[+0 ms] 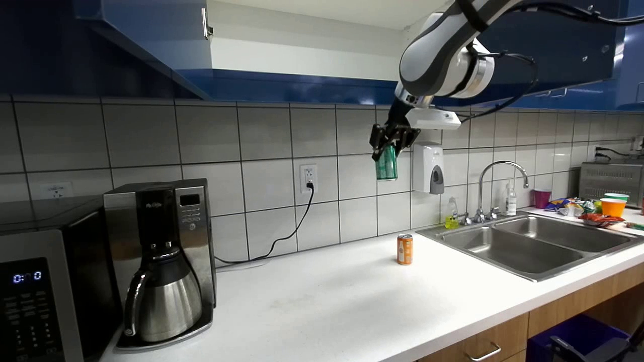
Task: Remove the green can from the open upper cabinet then place it on the counter.
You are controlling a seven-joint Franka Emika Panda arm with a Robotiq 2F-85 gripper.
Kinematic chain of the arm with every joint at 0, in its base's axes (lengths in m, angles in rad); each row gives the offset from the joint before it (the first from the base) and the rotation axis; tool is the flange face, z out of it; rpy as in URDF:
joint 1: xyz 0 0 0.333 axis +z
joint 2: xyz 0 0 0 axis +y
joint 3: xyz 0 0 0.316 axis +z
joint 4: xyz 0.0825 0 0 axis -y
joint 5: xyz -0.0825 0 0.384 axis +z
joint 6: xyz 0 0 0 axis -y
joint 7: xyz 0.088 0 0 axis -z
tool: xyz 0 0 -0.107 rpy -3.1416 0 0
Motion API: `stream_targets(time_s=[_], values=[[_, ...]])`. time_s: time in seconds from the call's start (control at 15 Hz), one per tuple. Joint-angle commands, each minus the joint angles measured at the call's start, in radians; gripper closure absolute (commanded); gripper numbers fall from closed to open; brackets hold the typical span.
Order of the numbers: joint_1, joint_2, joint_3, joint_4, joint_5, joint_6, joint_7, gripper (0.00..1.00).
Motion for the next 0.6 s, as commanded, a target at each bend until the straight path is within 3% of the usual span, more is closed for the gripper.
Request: stream_targets(time_s=[0.0,0.53], values=[[0.013,0.037,-0.017,-0.049,0.048,0.107,-0.068,0.62],[0.104,0.176,-0.073,-0.135,0.146,0.312,-0.149,0.62]])
